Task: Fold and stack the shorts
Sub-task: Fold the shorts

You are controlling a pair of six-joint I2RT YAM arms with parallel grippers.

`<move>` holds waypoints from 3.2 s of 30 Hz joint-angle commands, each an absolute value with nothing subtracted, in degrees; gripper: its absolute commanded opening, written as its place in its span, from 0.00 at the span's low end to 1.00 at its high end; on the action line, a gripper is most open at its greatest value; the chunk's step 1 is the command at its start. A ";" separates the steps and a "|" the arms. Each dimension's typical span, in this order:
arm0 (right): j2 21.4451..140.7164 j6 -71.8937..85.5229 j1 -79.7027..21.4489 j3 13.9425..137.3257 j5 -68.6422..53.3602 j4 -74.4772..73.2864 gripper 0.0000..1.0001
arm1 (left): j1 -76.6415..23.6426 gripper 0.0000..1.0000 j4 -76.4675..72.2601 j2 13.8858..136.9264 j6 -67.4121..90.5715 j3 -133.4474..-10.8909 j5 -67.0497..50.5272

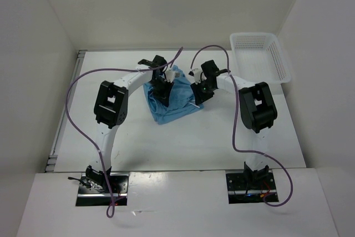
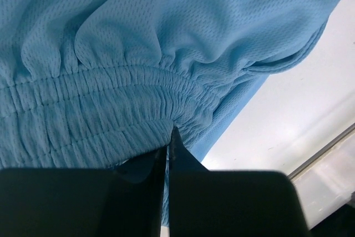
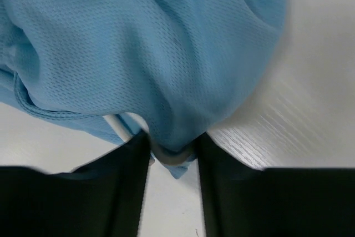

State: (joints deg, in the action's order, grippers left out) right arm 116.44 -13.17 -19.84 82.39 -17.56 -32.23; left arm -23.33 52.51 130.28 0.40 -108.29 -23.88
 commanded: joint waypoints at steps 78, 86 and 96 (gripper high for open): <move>79.73 -19.16 0.70 77.54 -3.16 -25.40 1.00 | 26.63 0.87 36.21 85.34 0.00 -66.71 -22.76; 72.25 -19.16 1.23 67.95 -4.22 -25.40 1.00 | 27.86 0.92 35.07 86.04 0.00 -65.39 -22.76; 68.29 -20.21 1.23 63.63 -6.59 -25.92 1.00 | 28.39 0.94 34.01 83.06 0.00 -63.63 -23.29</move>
State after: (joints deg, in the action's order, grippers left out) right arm 70.37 -19.40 0.80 64.12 -5.32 -28.21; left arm 27.99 35.46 86.04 0.27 -64.42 -22.44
